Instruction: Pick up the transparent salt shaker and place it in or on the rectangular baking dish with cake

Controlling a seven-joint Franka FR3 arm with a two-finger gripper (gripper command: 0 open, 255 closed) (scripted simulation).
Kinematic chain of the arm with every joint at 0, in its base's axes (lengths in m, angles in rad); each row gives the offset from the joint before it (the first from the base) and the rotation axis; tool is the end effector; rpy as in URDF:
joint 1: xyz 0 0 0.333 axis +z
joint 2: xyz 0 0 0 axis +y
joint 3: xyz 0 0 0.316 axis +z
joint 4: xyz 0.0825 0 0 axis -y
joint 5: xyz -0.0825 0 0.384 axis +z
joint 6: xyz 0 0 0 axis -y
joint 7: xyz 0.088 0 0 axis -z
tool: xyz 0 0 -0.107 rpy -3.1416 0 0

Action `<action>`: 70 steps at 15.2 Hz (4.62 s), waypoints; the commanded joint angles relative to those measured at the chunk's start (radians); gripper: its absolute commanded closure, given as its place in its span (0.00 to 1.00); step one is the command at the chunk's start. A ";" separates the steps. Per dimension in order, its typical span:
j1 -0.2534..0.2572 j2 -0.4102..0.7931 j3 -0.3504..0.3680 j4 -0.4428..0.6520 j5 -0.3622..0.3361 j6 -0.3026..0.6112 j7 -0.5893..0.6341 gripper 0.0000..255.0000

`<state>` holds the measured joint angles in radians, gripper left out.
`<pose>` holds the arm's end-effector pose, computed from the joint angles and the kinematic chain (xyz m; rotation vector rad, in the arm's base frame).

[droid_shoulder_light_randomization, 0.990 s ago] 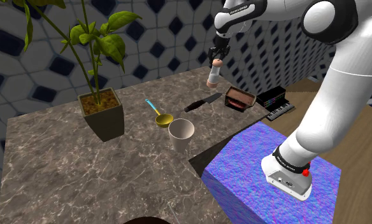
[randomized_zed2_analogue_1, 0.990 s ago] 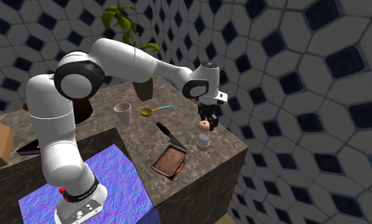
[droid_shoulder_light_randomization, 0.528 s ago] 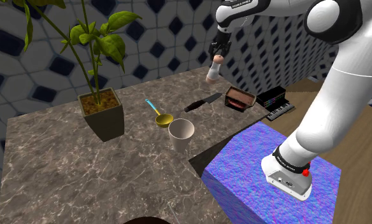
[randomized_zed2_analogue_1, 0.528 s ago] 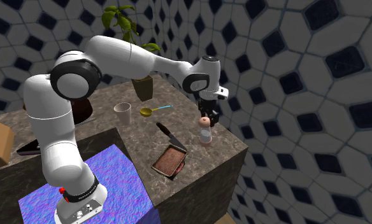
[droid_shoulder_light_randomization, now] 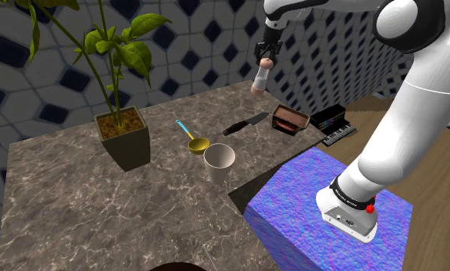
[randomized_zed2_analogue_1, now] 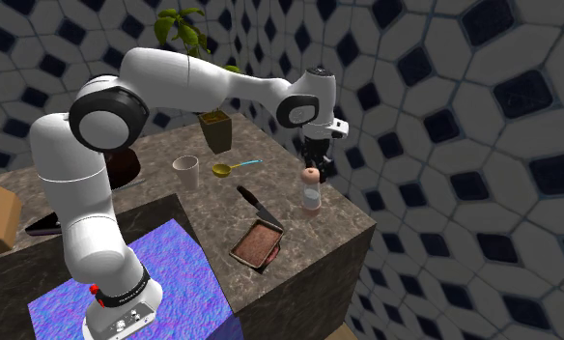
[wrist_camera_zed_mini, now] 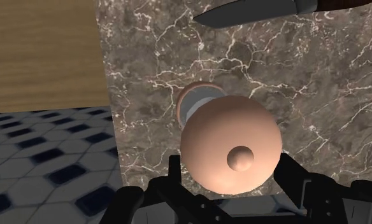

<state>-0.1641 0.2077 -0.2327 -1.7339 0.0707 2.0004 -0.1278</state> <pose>0.5836 -0.2298 0.4645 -3.1065 0.4536 -0.1055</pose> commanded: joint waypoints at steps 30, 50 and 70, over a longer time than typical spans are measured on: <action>-0.006 -0.443 -0.007 -0.146 -0.109 -0.285 0.017 1.00; -0.044 -0.739 -0.009 -0.504 -0.176 -0.217 0.016 1.00; -0.051 -0.731 -0.026 -0.682 -0.188 -0.031 0.016 1.00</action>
<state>-0.2147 -0.5233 -0.2587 -2.4159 -0.1173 1.9686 -0.1119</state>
